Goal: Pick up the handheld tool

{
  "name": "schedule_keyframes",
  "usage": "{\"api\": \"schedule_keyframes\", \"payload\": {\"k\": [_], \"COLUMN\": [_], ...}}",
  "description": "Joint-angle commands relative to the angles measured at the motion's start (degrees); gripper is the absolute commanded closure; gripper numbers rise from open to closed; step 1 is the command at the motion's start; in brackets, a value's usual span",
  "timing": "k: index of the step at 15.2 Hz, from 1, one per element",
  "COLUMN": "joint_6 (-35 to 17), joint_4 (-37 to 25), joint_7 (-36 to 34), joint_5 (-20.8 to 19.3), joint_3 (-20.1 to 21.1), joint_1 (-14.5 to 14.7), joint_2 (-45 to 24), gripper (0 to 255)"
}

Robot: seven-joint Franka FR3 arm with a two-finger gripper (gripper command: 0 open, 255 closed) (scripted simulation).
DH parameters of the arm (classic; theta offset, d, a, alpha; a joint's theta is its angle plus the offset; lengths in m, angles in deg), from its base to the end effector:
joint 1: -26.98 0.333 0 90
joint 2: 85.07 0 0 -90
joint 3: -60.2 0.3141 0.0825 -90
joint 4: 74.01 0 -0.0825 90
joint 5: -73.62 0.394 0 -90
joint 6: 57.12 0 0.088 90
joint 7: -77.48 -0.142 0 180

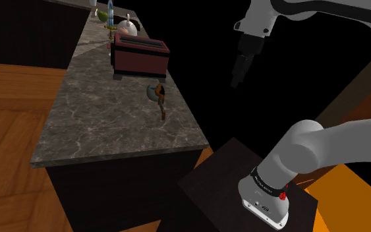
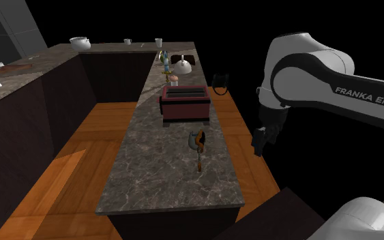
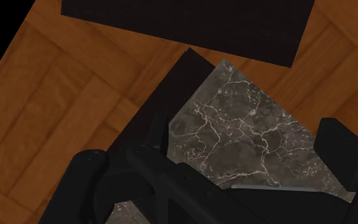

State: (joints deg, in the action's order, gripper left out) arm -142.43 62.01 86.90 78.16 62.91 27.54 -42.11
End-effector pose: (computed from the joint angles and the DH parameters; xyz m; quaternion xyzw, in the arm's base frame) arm 0.3112 0.0319 0.5277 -0.9920 -0.1034 0.0663 0.0276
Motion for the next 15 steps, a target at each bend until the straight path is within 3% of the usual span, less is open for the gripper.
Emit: {"api": "schedule_keyframes", "payload": {"k": [1,9,15], "joint_6": [0.0,-14.74,-23.3], "joint_4": [0.0,-0.81,-5.49], "joint_7": [0.0,-12.67,-23.75], "joint_5": [0.0,-1.14,-6.25], "joint_3": [0.0,9.05,14.8], "joint_1": [0.0,-1.58,-3.72], "joint_2": [0.0,-13.0,-25.7], "gripper": [0,0,0]}}
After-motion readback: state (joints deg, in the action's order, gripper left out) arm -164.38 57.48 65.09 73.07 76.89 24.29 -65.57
